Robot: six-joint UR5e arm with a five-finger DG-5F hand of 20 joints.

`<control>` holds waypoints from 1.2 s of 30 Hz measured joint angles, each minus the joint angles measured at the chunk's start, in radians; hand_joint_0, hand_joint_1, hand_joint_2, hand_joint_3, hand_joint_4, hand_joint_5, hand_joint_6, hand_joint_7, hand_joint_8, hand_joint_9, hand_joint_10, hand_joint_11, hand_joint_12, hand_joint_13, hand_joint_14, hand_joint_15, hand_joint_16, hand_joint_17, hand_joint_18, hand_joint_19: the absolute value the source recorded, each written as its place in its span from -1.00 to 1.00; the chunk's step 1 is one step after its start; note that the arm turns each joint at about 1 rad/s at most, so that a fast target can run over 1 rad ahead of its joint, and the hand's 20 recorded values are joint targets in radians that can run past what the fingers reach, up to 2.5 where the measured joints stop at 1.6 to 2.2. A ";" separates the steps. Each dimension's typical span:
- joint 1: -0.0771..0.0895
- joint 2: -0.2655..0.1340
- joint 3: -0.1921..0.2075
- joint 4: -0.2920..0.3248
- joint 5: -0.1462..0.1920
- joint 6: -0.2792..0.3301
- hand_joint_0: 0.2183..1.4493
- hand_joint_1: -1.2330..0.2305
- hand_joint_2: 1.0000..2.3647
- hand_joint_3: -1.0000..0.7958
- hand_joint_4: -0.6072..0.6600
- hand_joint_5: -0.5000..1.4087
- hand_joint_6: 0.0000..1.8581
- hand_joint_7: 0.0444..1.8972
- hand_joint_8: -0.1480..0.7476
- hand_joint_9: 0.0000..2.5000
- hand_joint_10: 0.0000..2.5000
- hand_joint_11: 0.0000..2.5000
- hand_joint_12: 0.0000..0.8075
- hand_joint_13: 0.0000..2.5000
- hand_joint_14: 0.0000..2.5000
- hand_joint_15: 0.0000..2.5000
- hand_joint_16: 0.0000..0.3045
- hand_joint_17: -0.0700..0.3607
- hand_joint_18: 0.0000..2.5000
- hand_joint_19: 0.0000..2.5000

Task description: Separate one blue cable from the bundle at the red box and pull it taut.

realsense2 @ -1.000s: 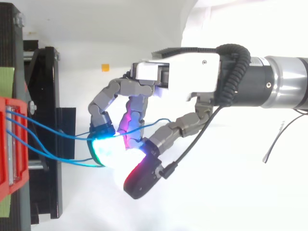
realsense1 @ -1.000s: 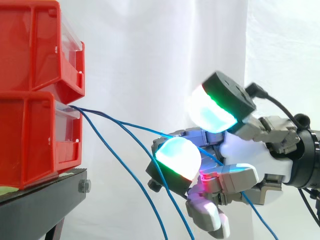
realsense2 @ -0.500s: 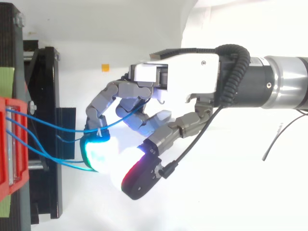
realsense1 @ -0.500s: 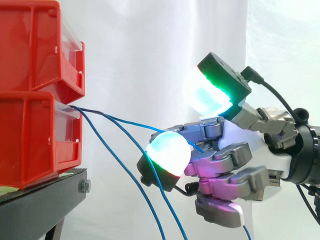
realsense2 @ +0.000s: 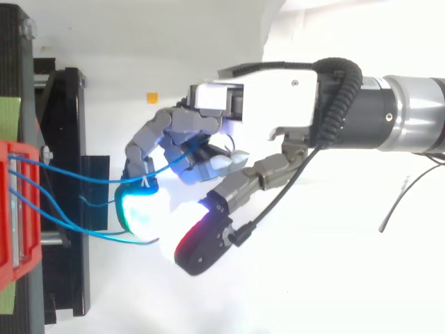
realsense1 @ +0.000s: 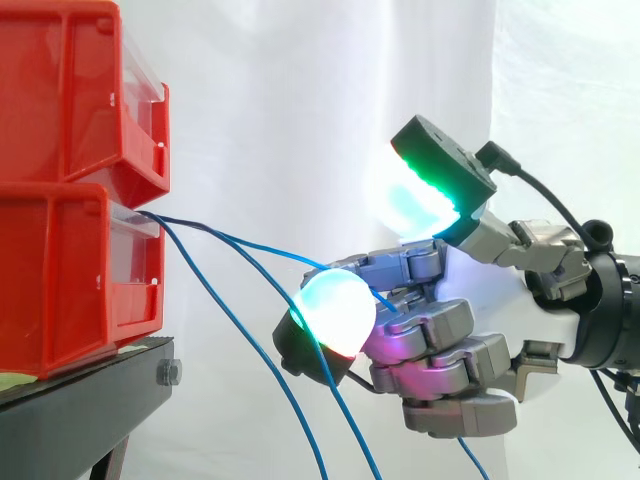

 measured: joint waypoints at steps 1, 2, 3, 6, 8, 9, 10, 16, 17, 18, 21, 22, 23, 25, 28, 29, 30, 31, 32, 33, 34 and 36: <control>-0.002 0.000 0.000 -0.001 0.000 0.000 -0.59 -0.06 -1.00 -0.44 0.34 -0.68 -0.01 -0.13 0.30 -0.66 1.00 0.21 0.15 -0.31 1.00 -0.03 -0.62 -0.07 0.12 -0.13; -0.005 0.000 0.000 -0.005 0.001 0.001 -0.59 -0.06 -1.00 -0.44 0.34 -0.68 -0.01 -0.13 0.29 -0.66 1.00 0.23 0.17 -0.27 1.00 0.01 -0.62 -0.07 0.12 -0.14; -0.009 0.000 0.000 -0.008 0.001 0.002 -0.59 -0.05 -1.00 -0.44 0.34 -0.68 -0.01 -0.13 0.29 -0.65 1.00 0.25 0.18 -0.26 1.00 0.03 -0.62 -0.06 0.12 -0.19; -0.016 0.000 0.000 -0.012 0.002 0.003 -0.59 -0.02 -1.00 -0.44 0.38 -0.69 0.00 -0.14 0.31 -0.64 1.00 0.30 0.22 -0.22 1.00 0.09 -0.60 -0.04 0.11 -0.38; -0.022 0.000 0.000 -0.013 0.002 0.003 -0.59 -0.02 -1.00 -0.44 0.40 -0.69 0.00 -0.15 0.32 -0.63 1.00 0.32 0.25 -0.19 1.00 0.12 -0.60 -0.03 0.12 -0.41; -0.024 0.000 0.000 -0.013 0.002 0.004 -0.59 -0.02 -1.00 -0.44 0.40 -0.69 0.00 -0.14 0.32 -0.62 1.00 0.33 0.26 -0.18 1.00 0.13 -0.59 -0.03 0.11 -0.45; -0.027 0.000 0.000 -0.013 0.002 0.004 -0.58 -0.01 -1.00 -0.44 0.41 -0.69 0.00 -0.14 0.33 -0.62 1.00 0.34 0.29 -0.16 1.00 0.16 -0.58 -0.01 0.12 -0.50; -0.040 0.000 0.000 -0.013 0.002 0.004 -0.57 0.00 -1.00 -0.44 0.42 -0.68 0.00 -0.15 0.35 -0.60 1.00 0.38 0.39 -0.06 1.00 0.21 -0.53 0.07 0.20 -0.57; -0.042 0.000 0.000 -0.013 0.002 0.004 -0.56 0.00 -1.00 -0.44 0.43 -0.68 0.00 -0.15 0.35 -0.59 1.00 0.37 0.43 -0.02 1.00 0.21 -0.52 0.09 0.23 -0.56; -0.044 0.000 0.000 -0.013 0.002 0.004 -0.56 0.00 -1.00 -0.44 0.43 -0.68 0.00 -0.14 0.36 -0.58 1.00 0.38 0.44 -0.02 1.00 0.22 -0.52 0.09 0.24 -0.57; -0.048 0.000 0.000 -0.013 0.002 0.004 -0.55 -0.01 -1.00 -0.44 0.43 -0.68 -0.01 -0.13 0.37 -0.55 1.00 0.41 0.51 0.06 1.00 0.21 -0.50 0.13 0.35 -0.54; -0.050 0.000 0.000 -0.014 0.002 0.004 -0.55 0.00 -1.00 -0.44 0.44 -0.68 -0.01 -0.14 0.37 -0.53 1.00 0.40 0.54 0.10 1.00 0.20 -0.49 0.14 0.39 -0.53; -0.051 0.000 0.000 -0.014 0.002 0.004 -0.55 0.00 -1.00 -0.44 0.43 -0.68 -0.01 -0.13 0.36 -0.52 1.00 0.41 0.55 0.11 1.00 0.19 -0.49 0.14 0.40 -0.52; -0.052 0.000 -0.001 -0.014 0.002 0.003 -0.53 0.00 -1.00 -0.44 0.44 -0.67 -0.01 -0.10 0.36 -0.48 1.00 0.45 0.60 0.17 1.00 0.20 -0.49 0.13 0.47 -0.50; -0.050 -0.003 -0.001 -0.015 0.004 0.001 -0.49 0.01 -1.00 -0.44 0.43 -0.67 -0.02 -0.07 0.36 -0.43 1.00 0.50 0.66 0.24 1.00 0.20 0.53 0.13 0.54 -0.48; -0.049 -0.005 -0.001 -0.015 0.005 0.001 -0.49 0.02 -1.00 -0.44 0.43 -0.67 -0.02 -0.07 0.36 -0.43 1.00 0.50 0.65 0.25 1.00 0.20 0.51 0.13 0.54 -0.47; -0.048 -0.008 -0.001 -0.014 0.007 0.002 -0.48 0.02 -1.00 -0.44 0.43 -0.67 -0.02 -0.07 0.36 -0.42 1.00 0.51 0.66 0.26 1.00 0.20 0.54 0.14 0.56 -0.48; -0.046 -0.013 -0.001 -0.012 0.009 0.002 -0.47 0.03 -1.00 -0.44 0.42 -0.67 -0.02 -0.07 0.35 -0.42 1.00 0.52 0.67 0.26 1.00 0.21 0.53 0.14 0.57 -0.48; -0.046 -0.017 -0.001 -0.009 0.011 0.003 -0.46 0.03 -1.00 -0.44 0.41 -0.67 -0.02 -0.07 0.35 -0.42 1.00 0.51 0.68 0.26 1.00 0.21 0.53 0.14 0.56 -0.47; -0.045 -0.021 -0.001 -0.004 0.012 0.005 -0.45 0.03 -1.00 -0.44 0.41 -0.67 -0.02 -0.07 0.33 -0.42 1.00 0.52 0.68 0.26 1.00 0.21 0.53 0.13 0.56 -0.46; -0.045 -0.027 -0.001 0.003 0.012 0.007 -0.43 0.03 -1.00 -0.44 0.41 -0.67 -0.02 -0.06 0.33 -0.42 1.00 0.53 0.68 0.26 1.00 0.21 0.52 0.13 0.55 -0.44; -0.046 -0.032 -0.001 0.013 0.011 0.013 -0.42 0.02 -1.00 -0.44 0.41 -0.67 -0.02 -0.06 0.34 -0.42 1.00 0.56 0.68 0.25 1.00 0.21 0.52 0.13 0.55 -0.45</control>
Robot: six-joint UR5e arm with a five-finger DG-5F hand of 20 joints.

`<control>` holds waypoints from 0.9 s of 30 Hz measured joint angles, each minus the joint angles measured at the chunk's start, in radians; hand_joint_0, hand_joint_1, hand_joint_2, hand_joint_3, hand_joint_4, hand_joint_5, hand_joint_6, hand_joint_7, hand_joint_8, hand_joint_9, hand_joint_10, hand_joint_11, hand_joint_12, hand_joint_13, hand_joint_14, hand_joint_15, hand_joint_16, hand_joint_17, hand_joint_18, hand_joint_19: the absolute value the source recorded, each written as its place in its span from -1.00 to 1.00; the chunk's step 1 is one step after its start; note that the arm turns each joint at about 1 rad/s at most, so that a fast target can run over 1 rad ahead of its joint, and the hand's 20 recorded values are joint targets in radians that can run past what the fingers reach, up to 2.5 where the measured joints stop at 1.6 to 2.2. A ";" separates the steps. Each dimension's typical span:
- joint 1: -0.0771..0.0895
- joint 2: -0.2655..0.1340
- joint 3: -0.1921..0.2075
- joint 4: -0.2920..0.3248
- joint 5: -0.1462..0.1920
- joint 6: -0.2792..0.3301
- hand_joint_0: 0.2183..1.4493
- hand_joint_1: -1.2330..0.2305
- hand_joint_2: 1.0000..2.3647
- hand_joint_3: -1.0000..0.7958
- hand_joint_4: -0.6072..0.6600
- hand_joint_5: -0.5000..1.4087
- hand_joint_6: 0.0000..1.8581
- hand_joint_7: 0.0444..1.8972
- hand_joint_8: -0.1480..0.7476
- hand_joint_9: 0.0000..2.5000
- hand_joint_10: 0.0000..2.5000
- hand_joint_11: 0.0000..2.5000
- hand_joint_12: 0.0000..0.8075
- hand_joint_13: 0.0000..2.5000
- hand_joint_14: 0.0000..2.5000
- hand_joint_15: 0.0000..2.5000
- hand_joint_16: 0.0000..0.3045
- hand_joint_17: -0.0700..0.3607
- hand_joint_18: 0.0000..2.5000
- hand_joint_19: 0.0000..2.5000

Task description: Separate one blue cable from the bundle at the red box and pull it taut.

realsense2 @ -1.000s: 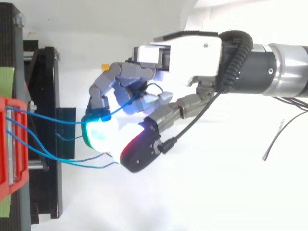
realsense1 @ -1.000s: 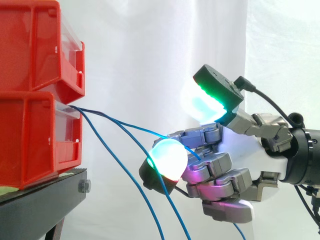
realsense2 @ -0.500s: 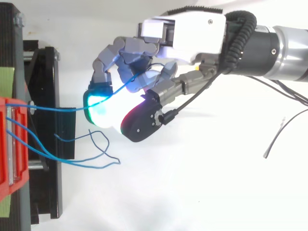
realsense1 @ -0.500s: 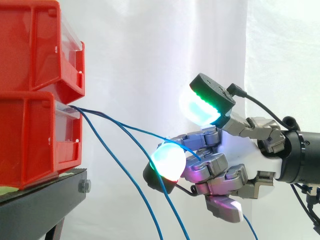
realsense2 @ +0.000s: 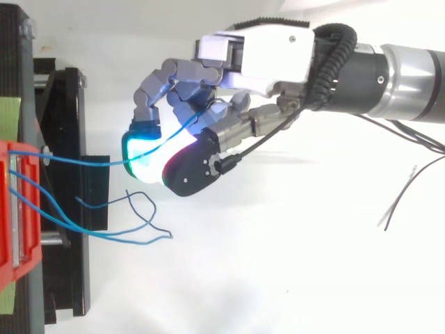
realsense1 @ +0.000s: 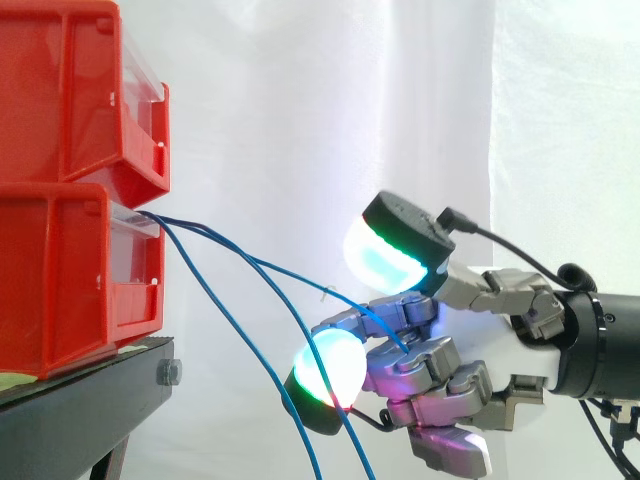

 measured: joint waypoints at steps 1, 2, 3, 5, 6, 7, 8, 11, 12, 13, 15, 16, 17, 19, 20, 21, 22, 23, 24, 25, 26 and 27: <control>-0.001 -0.002 0.000 0.004 -0.001 0.004 -0.40 0.01 -1.00 -0.41 0.40 -0.67 -0.02 -0.05 0.33 -0.42 1.00 0.56 0.69 0.25 1.00 0.20 0.52 0.13 0.54 -0.44; -0.002 -0.003 0.000 0.006 -0.001 0.007 -0.40 0.01 -0.99 -0.39 0.40 -0.67 -0.02 -0.05 0.32 -0.42 1.00 0.56 0.68 0.25 1.00 0.20 -0.50 0.13 0.53 -0.44; -0.004 -0.004 0.000 0.008 -0.002 0.010 -0.38 0.00 -0.99 -0.37 0.40 -0.67 -0.02 -0.05 0.32 -0.42 1.00 0.56 0.68 0.24 1.00 0.21 -0.50 0.12 0.53 -0.44; -0.006 -0.005 0.000 0.008 -0.002 0.015 -0.37 -0.02 -0.99 -0.35 0.38 -0.67 -0.02 -0.05 0.30 -0.43 1.00 0.56 0.67 0.23 1.00 0.20 -0.51 0.11 0.52 -0.44; -0.007 -0.005 0.000 0.008 -0.003 0.016 -0.37 -0.03 -0.99 -0.33 0.38 -0.67 -0.02 -0.05 0.30 -0.43 1.00 0.55 0.68 0.23 1.00 0.22 -0.50 0.12 0.52 -0.43; -0.007 -0.005 0.000 0.008 -0.003 0.018 -0.36 -0.04 -0.99 -0.32 0.38 -0.67 -0.02 -0.05 0.31 -0.44 1.00 0.57 0.67 0.22 1.00 0.21 -0.51 0.11 0.51 -0.44; -0.008 -0.005 0.000 0.009 -0.003 0.019 -0.36 -0.04 -0.99 -0.31 0.38 -0.67 -0.02 -0.05 0.31 -0.45 1.00 0.56 0.67 0.22 1.00 0.20 -0.51 0.11 0.51 -0.44; -0.009 -0.005 0.000 0.011 -0.003 0.021 -0.36 -0.06 -0.98 -0.29 0.37 -0.67 -0.02 -0.05 0.30 -0.46 1.00 0.55 0.65 0.20 1.00 0.20 -0.51 0.11 0.49 -0.44; -0.010 -0.005 0.001 0.013 -0.004 0.022 -0.36 -0.06 -0.98 -0.29 0.37 -0.67 -0.02 -0.05 0.30 -0.46 1.00 0.55 0.65 0.20 1.00 0.20 -0.51 0.11 0.49 -0.44; -0.010 -0.005 0.001 0.014 -0.004 0.023 -0.36 -0.07 -0.98 -0.28 0.37 -0.67 -0.02 -0.06 0.29 -0.47 1.00 0.55 0.65 0.20 1.00 0.20 -0.51 0.10 0.48 -0.43; -0.012 -0.005 0.004 0.018 -0.004 0.025 -0.36 -0.07 -0.98 -0.27 0.37 -0.67 -0.02 -0.05 0.28 -0.48 1.00 0.54 0.64 0.18 1.00 0.19 -0.52 0.09 0.46 -0.42; -0.014 -0.005 0.006 0.020 -0.005 0.025 -0.36 -0.08 -0.98 -0.27 0.36 -0.67 -0.02 -0.06 0.27 -0.48 1.00 0.51 0.62 0.17 1.00 0.18 -0.52 0.09 0.45 -0.43; -0.015 -0.005 0.008 0.020 -0.004 0.026 -0.36 -0.08 -0.98 -0.27 0.36 -0.67 -0.02 -0.06 0.28 -0.48 1.00 0.51 0.62 0.17 1.00 0.18 -0.52 0.08 0.44 -0.43; -0.018 -0.005 0.012 0.019 -0.003 0.026 -0.36 -0.08 -0.98 -0.27 0.35 -0.67 -0.02 -0.06 0.28 -0.49 1.00 0.50 0.60 0.16 1.00 0.18 -0.53 0.07 0.43 -0.43; -0.020 -0.005 0.015 0.017 -0.002 0.027 -0.36 -0.09 -0.98 -0.28 0.35 -0.67 -0.02 -0.06 0.27 -0.49 1.00 0.51 0.59 0.15 1.00 0.17 -0.53 0.07 0.43 -0.43; -0.021 -0.005 0.018 0.015 -0.002 0.029 -0.35 -0.09 -0.98 -0.29 0.36 -0.67 -0.02 -0.06 0.27 -0.49 1.00 0.49 0.59 0.15 1.00 0.17 -0.52 0.08 0.43 -0.45; -0.022 -0.005 0.020 0.013 -0.001 0.030 -0.37 -0.09 -0.99 -0.32 0.36 -0.67 -0.02 -0.06 0.27 -0.49 1.00 0.49 0.59 0.14 1.00 0.15 -0.52 0.08 0.43 -0.45; -0.023 -0.005 0.022 0.010 0.000 0.030 -0.38 -0.09 -0.99 -0.33 0.36 -0.67 -0.02 -0.06 0.27 -0.49 1.00 0.48 0.57 0.14 1.00 0.14 -0.53 0.07 0.42 -0.45; -0.024 -0.005 0.024 0.007 0.000 0.031 -0.38 -0.09 -0.99 -0.33 0.36 -0.67 -0.02 -0.05 0.27 -0.49 1.00 0.48 0.57 0.14 1.00 0.13 -0.53 0.07 0.42 -0.43; -0.025 -0.005 0.027 0.003 0.001 0.032 -0.38 -0.09 -0.99 -0.32 0.36 -0.67 -0.02 -0.04 0.28 -0.49 1.00 0.48 0.55 0.14 1.00 0.15 -0.53 0.07 0.42 -0.45; -0.026 -0.005 0.029 0.000 0.002 0.032 -0.37 -0.09 -0.98 -0.31 0.36 -0.67 -0.02 -0.04 0.28 -0.49 1.00 0.48 0.55 0.13 1.00 0.13 -0.54 0.06 0.42 -0.45; -0.026 -0.005 0.032 -0.005 0.002 0.032 -0.36 -0.09 -0.98 -0.30 0.35 -0.67 -0.02 -0.05 0.27 -0.49 1.00 0.48 0.54 0.13 1.00 0.13 -0.53 0.07 0.42 -0.45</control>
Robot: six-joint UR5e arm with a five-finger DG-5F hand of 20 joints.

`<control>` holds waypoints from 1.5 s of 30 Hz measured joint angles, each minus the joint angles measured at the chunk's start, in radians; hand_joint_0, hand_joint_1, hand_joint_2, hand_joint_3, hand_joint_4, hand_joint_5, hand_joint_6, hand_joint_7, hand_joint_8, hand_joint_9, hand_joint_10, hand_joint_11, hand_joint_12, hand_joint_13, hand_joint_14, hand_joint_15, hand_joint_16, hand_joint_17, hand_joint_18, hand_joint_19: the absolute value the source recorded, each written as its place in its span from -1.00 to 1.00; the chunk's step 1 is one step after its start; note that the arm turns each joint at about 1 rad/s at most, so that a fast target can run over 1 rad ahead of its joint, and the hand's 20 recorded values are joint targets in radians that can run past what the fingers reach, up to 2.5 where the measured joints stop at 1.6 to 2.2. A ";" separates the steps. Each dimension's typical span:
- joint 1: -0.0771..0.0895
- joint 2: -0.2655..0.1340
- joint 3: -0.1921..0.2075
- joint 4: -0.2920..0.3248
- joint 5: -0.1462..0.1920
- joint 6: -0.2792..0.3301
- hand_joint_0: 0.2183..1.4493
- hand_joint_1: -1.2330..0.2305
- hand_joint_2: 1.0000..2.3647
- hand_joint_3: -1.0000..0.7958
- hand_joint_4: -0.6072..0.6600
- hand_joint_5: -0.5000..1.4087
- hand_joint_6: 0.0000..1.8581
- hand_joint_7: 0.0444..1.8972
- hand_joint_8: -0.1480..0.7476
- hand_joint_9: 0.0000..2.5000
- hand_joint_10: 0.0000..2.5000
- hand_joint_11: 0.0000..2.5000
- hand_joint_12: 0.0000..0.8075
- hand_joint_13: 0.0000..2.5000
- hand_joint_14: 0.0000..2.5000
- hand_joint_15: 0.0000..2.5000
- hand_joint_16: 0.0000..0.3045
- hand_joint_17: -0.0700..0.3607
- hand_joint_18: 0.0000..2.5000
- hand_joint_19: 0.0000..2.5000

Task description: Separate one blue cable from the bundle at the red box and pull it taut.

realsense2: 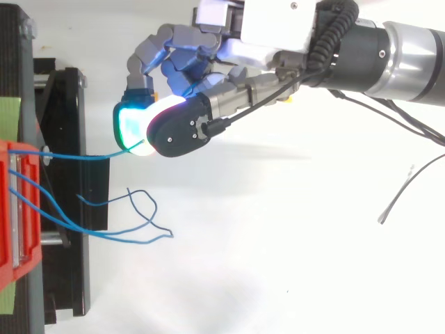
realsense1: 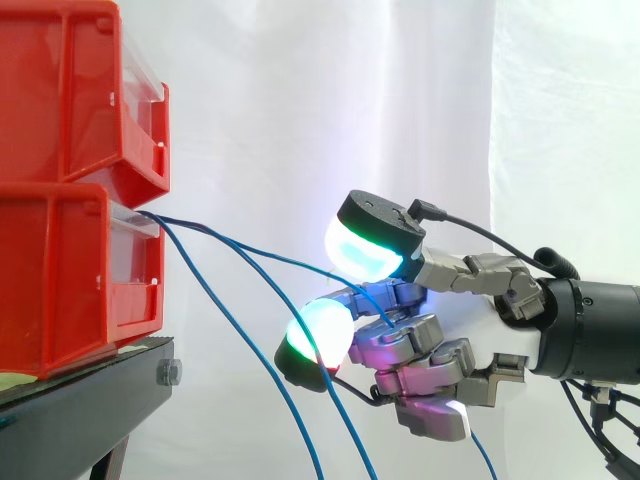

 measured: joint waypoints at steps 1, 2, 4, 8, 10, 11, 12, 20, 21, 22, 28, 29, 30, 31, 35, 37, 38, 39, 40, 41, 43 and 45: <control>0.000 0.000 0.002 -0.004 0.000 0.000 -0.36 -0.10 -0.98 -0.27 0.34 -0.67 -0.01 -0.04 0.27 -0.50 1.00 0.48 0.54 0.13 1.00 0.15 -0.54 0.05 0.40 -0.43; 0.000 0.000 0.005 -0.007 0.000 0.000 -0.35 -0.11 -0.98 -0.26 0.34 -0.67 -0.01 -0.02 0.27 -0.50 1.00 0.50 0.54 0.13 1.00 0.15 -0.54 0.05 0.40 -0.42; 0.000 0.000 0.009 -0.013 0.001 0.000 -0.35 -0.15 -0.98 -0.21 0.32 -0.67 -0.01 0.00 0.27 -0.50 1.00 0.50 0.54 0.12 1.00 0.16 -0.54 0.06 0.40 -0.43; 0.000 0.000 0.012 -0.018 0.001 0.000 -0.35 -0.20 -0.98 -0.17 0.33 -0.66 -0.01 0.00 0.28 -0.50 1.00 0.47 0.52 0.12 1.00 0.16 -0.53 0.07 0.41 -0.45; 0.001 0.001 0.014 -0.019 0.000 0.000 -0.34 -0.22 -0.98 -0.16 0.33 -0.66 -0.01 -0.01 0.27 -0.51 1.00 0.46 0.50 0.12 1.00 0.15 -0.53 0.08 0.41 -0.45; 0.001 0.001 0.015 -0.019 0.000 0.000 -0.34 -0.23 -0.98 -0.16 0.32 -0.66 0.00 -0.03 0.29 -0.50 1.00 0.44 0.49 0.12 1.00 0.16 -0.52 0.08 0.42 -0.45; 0.001 0.001 0.018 -0.021 -0.001 0.000 -0.34 -0.24 -0.98 -0.15 0.32 -0.66 0.00 -0.03 0.28 -0.50 1.00 0.44 0.49 0.11 1.00 0.15 -0.53 0.07 0.41 -0.45; 0.004 0.001 0.040 -0.063 -0.005 0.000 -0.32 -0.30 -0.98 -0.10 0.23 -0.66 0.00 -0.03 0.27 -0.51 1.00 0.45 0.44 0.09 1.00 0.16 -0.54 0.06 0.39 -0.45; 0.005 0.001 0.041 -0.067 -0.005 0.000 -0.32 -0.30 -0.98 -0.09 0.21 -0.66 0.00 -0.02 0.26 -0.51 1.00 0.46 0.44 0.09 1.00 0.16 -0.54 0.06 0.38 -0.45; 0.006 0.001 0.042 -0.070 -0.005 0.000 -0.31 -0.31 -0.98 -0.08 0.19 -0.66 0.01 -0.03 0.26 -0.51 1.00 0.46 0.44 0.08 1.00 0.17 -0.54 0.05 0.37 -0.46; 0.007 0.001 0.051 -0.078 -0.006 0.000 -0.28 -0.36 -0.98 -0.05 0.04 -0.66 0.01 0.00 0.22 -0.53 1.00 0.44 0.38 0.04 1.00 0.16 -0.57 0.02 0.33 -0.41; 0.007 0.001 0.053 -0.079 -0.006 0.000 -0.28 -0.37 -0.98 -0.05 0.03 -0.66 0.01 0.00 0.22 -0.53 1.00 0.44 0.38 0.04 1.00 0.16 -0.56 0.02 0.32 -0.41; 0.007 0.001 0.054 -0.080 -0.006 0.000 -0.27 -0.37 -0.97 -0.05 0.00 -0.66 0.01 0.02 0.20 -0.53 1.00 0.44 0.36 0.03 1.00 0.16 -0.57 0.01 0.31 -0.41; 0.007 0.001 0.055 -0.081 -0.006 0.000 -0.26 -0.38 -0.97 -0.04 -0.04 -0.66 0.01 0.03 0.19 -0.54 1.00 0.42 0.35 0.01 1.00 0.17 -0.58 -0.01 0.29 -0.39; 0.007 0.001 0.057 -0.083 -0.009 0.000 -0.22 -0.39 -0.97 -0.02 -0.19 -0.66 0.02 0.08 0.15 -0.55 1.00 0.43 0.31 -0.01 1.00 0.15 -0.60 -0.05 0.27 -0.35; 0.007 0.001 0.060 -0.084 -0.011 0.003 -0.21 -0.39 -0.97 0.02 -0.28 -0.66 0.03 0.12 0.15 -0.53 1.00 0.39 0.28 -0.01 1.00 0.14 -0.61 -0.05 0.27 -0.36; 0.007 0.001 0.061 -0.085 -0.011 0.004 -0.20 -0.39 -0.97 0.02 -0.29 -0.66 0.03 0.13 0.13 -0.53 1.00 0.40 0.27 -0.01 1.00 0.14 -0.61 -0.06 0.27 -0.36; 0.008 0.001 0.062 -0.086 -0.012 0.007 -0.20 -0.39 -0.97 0.02 -0.30 -0.66 0.03 0.12 0.13 -0.53 1.00 0.41 0.27 -0.01 1.00 0.14 -0.61 -0.06 0.27 -0.35; 0.008 0.001 0.063 -0.088 -0.013 0.011 -0.20 -0.39 -0.97 0.02 -0.29 -0.66 0.03 0.11 0.13 -0.53 1.00 0.41 0.27 -0.01 1.00 0.14 -0.61 -0.06 0.28 -0.36; 0.008 0.001 0.064 -0.091 -0.013 0.015 -0.20 -0.39 -0.97 0.02 -0.28 -0.66 0.03 0.10 0.13 -0.53 1.00 0.41 0.27 -0.01 1.00 0.14 -0.61 -0.06 0.27 -0.35; 0.009 0.001 0.064 -0.101 -0.016 0.026 -0.22 -0.37 -0.97 -0.04 -0.12 -0.66 0.03 0.04 0.15 -0.53 1.00 0.42 0.28 -0.01 1.00 0.13 -0.61 -0.06 0.27 -0.35; 0.010 0.001 0.065 -0.114 -0.020 0.036 -0.24 -0.34 -0.97 -0.15 -0.02 -0.66 0.03 0.01 0.15 -0.52 1.00 0.41 0.29 -0.02 1.00 0.12 -0.62 -0.07 0.26 -0.36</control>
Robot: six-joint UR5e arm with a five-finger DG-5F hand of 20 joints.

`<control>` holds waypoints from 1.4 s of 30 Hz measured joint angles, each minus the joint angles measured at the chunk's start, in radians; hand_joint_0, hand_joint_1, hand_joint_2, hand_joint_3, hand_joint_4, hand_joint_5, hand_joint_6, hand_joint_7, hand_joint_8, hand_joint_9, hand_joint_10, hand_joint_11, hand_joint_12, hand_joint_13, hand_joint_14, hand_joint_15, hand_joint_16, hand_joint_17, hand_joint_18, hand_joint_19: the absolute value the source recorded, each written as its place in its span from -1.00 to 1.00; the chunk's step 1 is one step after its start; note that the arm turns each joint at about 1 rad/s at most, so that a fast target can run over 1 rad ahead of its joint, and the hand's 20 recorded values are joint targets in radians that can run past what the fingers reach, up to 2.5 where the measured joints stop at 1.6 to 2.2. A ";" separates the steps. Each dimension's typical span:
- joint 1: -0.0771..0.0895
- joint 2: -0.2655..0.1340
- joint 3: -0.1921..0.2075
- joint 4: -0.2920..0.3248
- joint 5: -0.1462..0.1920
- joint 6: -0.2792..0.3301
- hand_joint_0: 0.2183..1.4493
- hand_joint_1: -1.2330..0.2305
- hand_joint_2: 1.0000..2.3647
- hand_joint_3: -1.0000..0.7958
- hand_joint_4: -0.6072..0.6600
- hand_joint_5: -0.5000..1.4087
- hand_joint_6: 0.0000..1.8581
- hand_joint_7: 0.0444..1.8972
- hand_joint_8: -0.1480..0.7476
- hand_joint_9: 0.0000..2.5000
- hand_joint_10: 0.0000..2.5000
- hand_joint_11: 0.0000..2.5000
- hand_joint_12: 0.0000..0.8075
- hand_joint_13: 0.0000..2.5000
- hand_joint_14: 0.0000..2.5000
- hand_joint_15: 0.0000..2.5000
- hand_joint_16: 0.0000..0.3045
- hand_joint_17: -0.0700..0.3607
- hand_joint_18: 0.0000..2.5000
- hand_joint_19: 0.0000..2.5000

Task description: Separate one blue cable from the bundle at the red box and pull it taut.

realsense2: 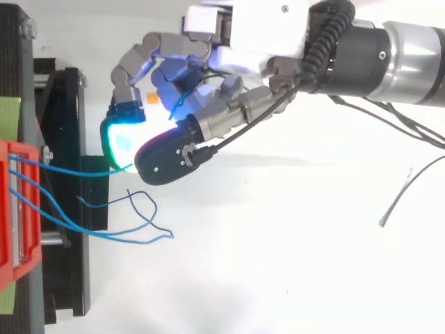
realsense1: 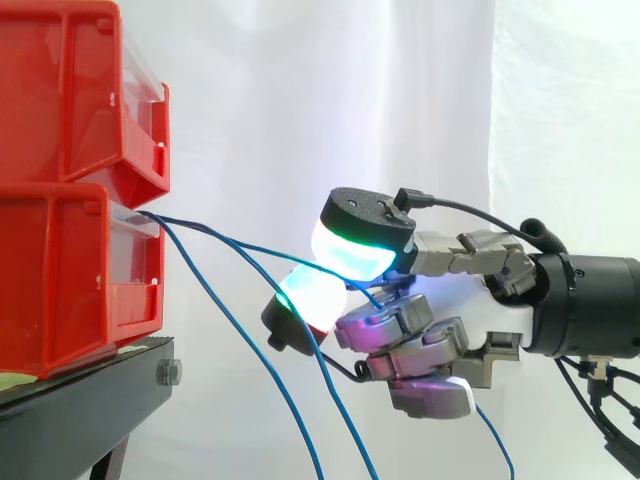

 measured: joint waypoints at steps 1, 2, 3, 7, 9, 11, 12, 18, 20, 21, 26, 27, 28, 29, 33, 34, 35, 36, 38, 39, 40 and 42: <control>0.001 0.000 0.000 -0.009 -0.003 0.005 -0.25 -0.32 -0.98 -0.22 0.06 -0.66 0.02 -0.01 0.15 -0.52 1.00 0.40 0.29 -0.02 1.00 0.12 -0.62 -0.08 0.26 -0.35; 0.001 0.000 0.000 -0.015 -0.005 0.009 -0.25 -0.30 -0.98 -0.26 0.08 -0.66 0.02 0.00 0.16 -0.52 1.00 0.41 0.28 -0.02 1.00 0.09 -0.62 -0.07 0.27 -0.36; 0.001 0.000 0.000 -0.021 -0.007 0.012 -0.26 -0.28 -0.98 -0.30 0.11 -0.66 0.02 0.00 0.16 -0.51 1.00 0.38 0.28 -0.02 1.00 0.09 -0.63 -0.08 0.27 -0.36; 0.004 0.000 0.000 -0.037 -0.014 0.022 -0.27 -0.24 -0.99 -0.36 0.13 -0.66 0.01 0.01 0.16 -0.50 1.00 0.39 0.29 -0.01 1.00 0.09 -0.63 -0.08 0.27 -0.36; 0.005 0.000 0.000 -0.043 -0.015 0.024 -0.27 -0.24 -0.99 -0.36 0.13 -0.66 0.01 0.02 0.18 -0.50 1.00 0.41 0.29 -0.01 1.00 0.09 -0.63 -0.08 0.27 -0.36; 0.007 0.000 0.000 -0.046 -0.016 0.025 -0.28 -0.22 -0.99 -0.38 0.14 -0.66 0.01 0.01 0.16 -0.50 1.00 0.40 0.29 -0.01 1.00 0.10 -0.63 -0.09 0.27 -0.36; 0.007 0.000 0.000 -0.047 -0.016 0.025 -0.28 -0.22 -0.99 -0.38 0.14 -0.66 0.01 0.01 0.16 -0.50 1.00 0.38 0.29 -0.01 1.00 0.10 -0.63 -0.09 0.27 -0.36; 0.008 0.000 0.000 -0.045 -0.017 0.024 -0.30 -0.17 -1.00 -0.41 0.16 -0.65 0.01 0.03 0.17 -0.48 1.00 0.39 0.29 -0.01 1.00 0.11 -0.63 -0.09 0.28 -0.36; 0.008 0.000 0.000 -0.045 -0.017 0.023 -0.31 -0.15 -1.00 -0.42 0.16 -0.65 0.01 0.03 0.17 -0.47 1.00 0.39 0.29 0.00 1.00 0.10 -0.64 -0.09 0.28 -0.35; 0.008 0.000 0.000 -0.046 -0.017 0.023 -0.32 -0.14 -1.00 -0.43 0.17 -0.65 0.01 0.02 0.17 -0.47 1.00 0.37 0.27 0.00 1.00 0.10 -0.63 -0.09 0.28 -0.35; 0.008 0.000 0.001 -0.048 -0.017 0.023 -0.33 -0.12 -1.00 -0.43 0.17 -0.65 0.01 0.00 0.17 -0.46 1.00 0.39 0.30 0.00 1.00 0.12 -0.64 -0.10 0.29 -0.35; 0.008 0.000 0.002 -0.048 -0.017 0.024 -0.33 -0.13 -1.00 -0.41 0.18 -0.65 0.01 0.01 0.18 -0.46 1.00 0.40 0.30 0.00 1.00 0.12 -0.64 -0.10 0.29 -0.36; 0.008 0.000 0.003 -0.049 -0.017 0.025 -0.32 -0.15 -0.99 -0.38 0.16 -0.64 0.00 0.02 0.16 -0.46 1.00 0.38 0.30 0.00 1.00 0.12 -0.64 -0.10 0.29 -0.35; 0.007 0.000 0.005 -0.049 -0.017 0.026 -0.31 -0.18 -0.99 -0.34 0.15 -0.64 0.00 0.03 0.16 -0.46 1.00 0.39 0.30 0.00 1.00 0.12 -0.64 -0.10 0.29 -0.35; 0.004 0.000 0.015 -0.052 -0.017 0.034 -0.31 -0.22 -0.98 -0.29 0.15 -0.64 0.00 0.04 0.18 -0.45 1.00 0.41 0.30 0.00 1.00 0.13 -0.63 -0.09 0.29 -0.34; 0.004 0.000 0.017 -0.053 -0.017 0.035 -0.33 -0.21 -0.99 -0.31 0.16 -0.64 0.00 0.04 0.17 -0.45 1.00 0.41 0.30 0.00 1.00 0.14 -0.63 -0.09 0.29 -0.33; 0.003 0.000 0.019 -0.055 -0.017 0.035 -0.37 -0.13 -0.99 -0.39 0.19 -0.64 0.00 0.03 0.18 -0.45 1.00 0.42 0.32 0.01 1.00 0.16 -0.63 -0.08 0.29 -0.34; 0.002 0.000 0.021 -0.058 -0.017 0.036 -0.39 -0.09 -1.00 -0.41 0.19 -0.64 0.00 0.03 0.18 -0.45 1.00 0.42 0.32 0.01 1.00 0.15 -0.62 -0.08 0.29 -0.35; 0.002 0.000 0.023 -0.062 -0.017 0.036 -0.42 0.01 -1.00 -0.44 0.21 -0.64 -0.01 0.04 0.19 -0.44 1.00 0.43 0.32 0.01 1.00 0.15 -0.62 -0.07 0.29 -0.38; 0.002 0.000 0.023 -0.064 -0.018 0.036 -0.44 0.06 -1.00 -0.44 0.21 -0.64 -0.01 0.04 0.20 -0.44 1.00 0.41 0.32 0.01 1.00 0.15 -0.61 -0.06 0.30 -0.39; 0.002 0.000 0.024 -0.065 -0.018 0.036 -0.46 0.09 -1.00 -0.44 0.22 -0.64 -0.01 0.05 0.21 -0.44 1.00 0.43 0.31 0.01 1.00 0.12 -0.61 -0.06 0.30 -0.40; 0.002 0.000 0.024 -0.064 -0.018 0.034 -0.46 0.10 -1.00 -0.44 0.22 -0.64 -0.01 0.05 0.21 -0.44 1.00 0.42 0.32 0.01 1.00 0.14 -0.61 -0.06 0.30 -0.41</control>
